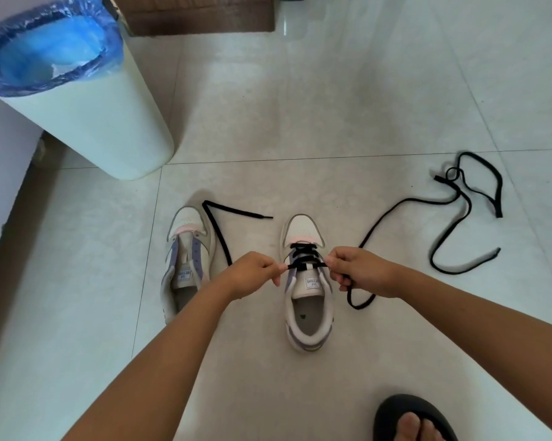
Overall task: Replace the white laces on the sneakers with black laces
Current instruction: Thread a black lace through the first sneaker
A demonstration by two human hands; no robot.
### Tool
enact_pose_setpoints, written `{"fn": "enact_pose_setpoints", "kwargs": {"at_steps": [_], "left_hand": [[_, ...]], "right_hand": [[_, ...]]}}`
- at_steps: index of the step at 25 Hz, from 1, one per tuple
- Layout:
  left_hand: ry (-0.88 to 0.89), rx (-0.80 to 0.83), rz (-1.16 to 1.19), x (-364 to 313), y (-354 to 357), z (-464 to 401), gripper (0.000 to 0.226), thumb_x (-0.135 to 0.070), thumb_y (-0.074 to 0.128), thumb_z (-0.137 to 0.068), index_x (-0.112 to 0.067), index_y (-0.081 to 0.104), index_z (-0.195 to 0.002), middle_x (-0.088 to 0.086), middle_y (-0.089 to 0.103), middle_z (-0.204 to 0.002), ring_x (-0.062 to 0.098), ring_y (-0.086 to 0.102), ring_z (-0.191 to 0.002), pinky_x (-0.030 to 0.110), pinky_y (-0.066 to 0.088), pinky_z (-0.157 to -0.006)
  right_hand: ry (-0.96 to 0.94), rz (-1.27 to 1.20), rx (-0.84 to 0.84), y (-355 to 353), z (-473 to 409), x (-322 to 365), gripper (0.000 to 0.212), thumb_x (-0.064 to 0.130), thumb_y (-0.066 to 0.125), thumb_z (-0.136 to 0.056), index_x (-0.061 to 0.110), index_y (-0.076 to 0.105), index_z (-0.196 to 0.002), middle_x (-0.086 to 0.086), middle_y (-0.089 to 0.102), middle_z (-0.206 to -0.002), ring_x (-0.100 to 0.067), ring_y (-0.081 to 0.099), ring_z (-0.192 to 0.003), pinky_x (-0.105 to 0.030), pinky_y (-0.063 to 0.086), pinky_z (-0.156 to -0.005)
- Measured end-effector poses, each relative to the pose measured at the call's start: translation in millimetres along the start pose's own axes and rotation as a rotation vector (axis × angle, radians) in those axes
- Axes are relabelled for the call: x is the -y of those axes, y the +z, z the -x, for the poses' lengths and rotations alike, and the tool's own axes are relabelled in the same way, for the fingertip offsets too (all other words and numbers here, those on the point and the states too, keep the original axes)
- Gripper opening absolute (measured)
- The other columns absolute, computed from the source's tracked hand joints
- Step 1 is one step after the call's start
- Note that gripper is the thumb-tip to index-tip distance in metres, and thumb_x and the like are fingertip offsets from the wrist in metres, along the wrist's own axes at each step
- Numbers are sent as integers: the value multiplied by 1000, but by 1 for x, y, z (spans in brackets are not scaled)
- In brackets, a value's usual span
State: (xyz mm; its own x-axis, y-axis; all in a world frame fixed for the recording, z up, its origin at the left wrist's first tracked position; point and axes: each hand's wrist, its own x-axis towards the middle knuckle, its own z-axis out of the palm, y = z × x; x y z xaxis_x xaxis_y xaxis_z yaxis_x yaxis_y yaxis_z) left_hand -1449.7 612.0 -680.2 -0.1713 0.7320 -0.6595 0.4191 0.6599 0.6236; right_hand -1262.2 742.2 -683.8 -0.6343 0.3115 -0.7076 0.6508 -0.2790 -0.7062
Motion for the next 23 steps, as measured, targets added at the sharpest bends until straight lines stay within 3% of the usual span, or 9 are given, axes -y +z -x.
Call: {"fn": "enact_pose_setpoints", "kwargs": {"at_steps": [3,7,12,17,20,21,23], "left_hand": [[16,-41,27,11,-10,0,41,-38,48,-96,-19,56,-61,8,42,-64,20,40,-61,28,35,-60],[-9,-61,37,12,-6,0,38,-38,50,-95,-20,60,-64,3,44,-62,16,40,-58,25,37,-58],[-66,49,358,13,-13,8,32,-35,52,-95,-11,65,-77,-2,51,-58,12,45,-56,23,39,-58],[-26,17,502,10,-38,17,29,-34,56,-93,-11,67,-77,-2,53,-56,12,48,-55,27,43,-65],[113,-33,403,-17,-41,28,25,-29,58,-92,-16,67,-72,1,59,-64,9,52,-58,18,46,-62],[171,-50,358,-28,-40,31,25,-27,59,-92,-17,67,-70,1,61,-66,8,54,-60,14,47,-62],[249,-65,262,-49,-38,36,23,-27,60,-91,-15,68,-72,-5,61,-60,5,55,-61,9,45,-61]], "right_hand": [[-42,126,-5,-13,2,-5,23,23,46,-98,12,48,-78,0,41,-66,-10,37,-59,-24,42,-62],[-35,208,-39,-15,1,-7,25,26,49,-97,13,49,-76,2,45,-64,-12,39,-60,-25,41,-61],[53,209,27,-26,15,4,24,32,55,-94,8,61,-90,2,44,-65,-10,39,-59,-23,41,-61],[-20,636,-118,-37,23,7,20,35,60,-90,19,63,-102,0,58,-92,-12,53,-82,-21,42,-70],[-206,815,-182,-17,19,19,44,43,58,-89,22,53,-127,2,52,-120,-14,46,-113,-27,38,-97],[-318,813,-198,-3,16,28,47,45,56,-89,21,52,-129,3,51,-122,-14,44,-115,-28,35,-100],[-512,863,-252,25,8,47,42,48,49,-90,18,60,-118,2,57,-113,-15,48,-105,-28,40,-91]]}}
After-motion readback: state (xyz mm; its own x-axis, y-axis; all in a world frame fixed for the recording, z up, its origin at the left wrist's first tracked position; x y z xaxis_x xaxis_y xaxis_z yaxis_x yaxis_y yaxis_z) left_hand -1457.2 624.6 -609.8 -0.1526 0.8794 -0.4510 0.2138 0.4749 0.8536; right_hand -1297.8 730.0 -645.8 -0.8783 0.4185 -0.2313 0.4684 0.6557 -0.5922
